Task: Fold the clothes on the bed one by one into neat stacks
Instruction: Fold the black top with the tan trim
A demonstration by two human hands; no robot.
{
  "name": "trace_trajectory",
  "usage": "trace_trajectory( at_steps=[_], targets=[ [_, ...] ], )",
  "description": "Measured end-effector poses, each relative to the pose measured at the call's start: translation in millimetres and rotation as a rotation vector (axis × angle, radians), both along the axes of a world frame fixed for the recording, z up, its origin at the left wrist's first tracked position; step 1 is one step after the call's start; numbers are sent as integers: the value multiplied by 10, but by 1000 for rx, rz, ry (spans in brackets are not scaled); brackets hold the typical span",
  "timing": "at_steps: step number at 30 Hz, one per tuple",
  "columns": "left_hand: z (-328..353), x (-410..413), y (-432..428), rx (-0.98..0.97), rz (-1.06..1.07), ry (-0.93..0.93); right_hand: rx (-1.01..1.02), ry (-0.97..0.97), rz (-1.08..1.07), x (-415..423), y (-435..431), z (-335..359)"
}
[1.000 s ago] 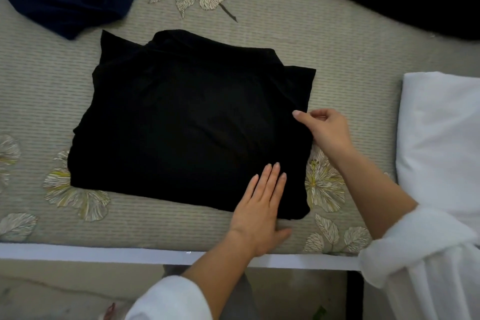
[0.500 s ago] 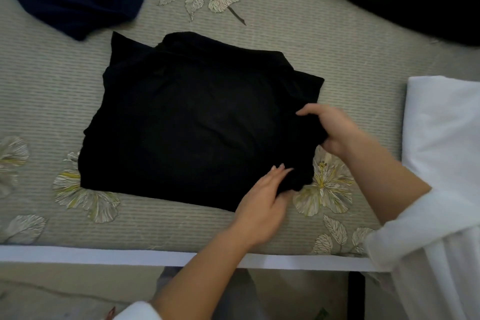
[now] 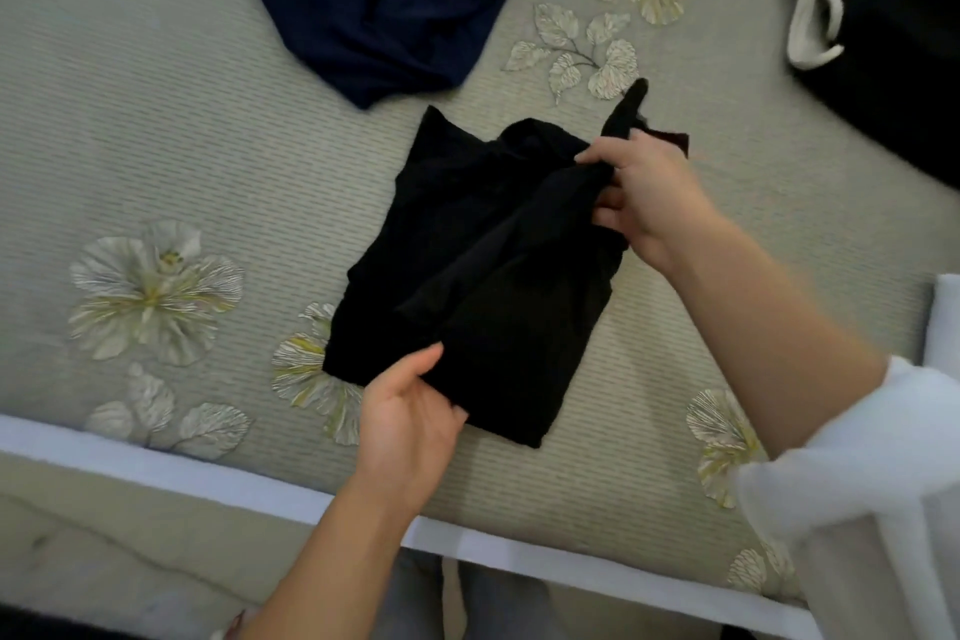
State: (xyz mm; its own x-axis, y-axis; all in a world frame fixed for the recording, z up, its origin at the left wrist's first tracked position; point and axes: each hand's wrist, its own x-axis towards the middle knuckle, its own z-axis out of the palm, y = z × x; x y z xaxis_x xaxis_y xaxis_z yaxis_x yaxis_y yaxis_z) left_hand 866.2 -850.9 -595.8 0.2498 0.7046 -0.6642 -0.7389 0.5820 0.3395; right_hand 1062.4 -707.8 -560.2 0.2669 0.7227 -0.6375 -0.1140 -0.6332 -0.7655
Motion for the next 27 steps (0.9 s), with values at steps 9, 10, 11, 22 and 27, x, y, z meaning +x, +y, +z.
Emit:
trace_trajectory(
  at_steps=[9, 10, 11, 22, 27],
  targets=[
    [-326, -623, -205, -320, 106, 312, -11, -164, 423, -956, 133, -372],
    [-346, -665, -224, -313, 74, 369, 30, -211, 385, -942, 86, -389],
    [-359, -701, -238, -289, 36, 422, 88, -250, 339, -902, 30, -397],
    [-484, -593, -43, -227, -134, 744, 322, -1149, 876, -443, -34, -682],
    [-504, -627, -45, -233, -191, 822, 162, -927, 870, -378, 172, -807]
  ],
)
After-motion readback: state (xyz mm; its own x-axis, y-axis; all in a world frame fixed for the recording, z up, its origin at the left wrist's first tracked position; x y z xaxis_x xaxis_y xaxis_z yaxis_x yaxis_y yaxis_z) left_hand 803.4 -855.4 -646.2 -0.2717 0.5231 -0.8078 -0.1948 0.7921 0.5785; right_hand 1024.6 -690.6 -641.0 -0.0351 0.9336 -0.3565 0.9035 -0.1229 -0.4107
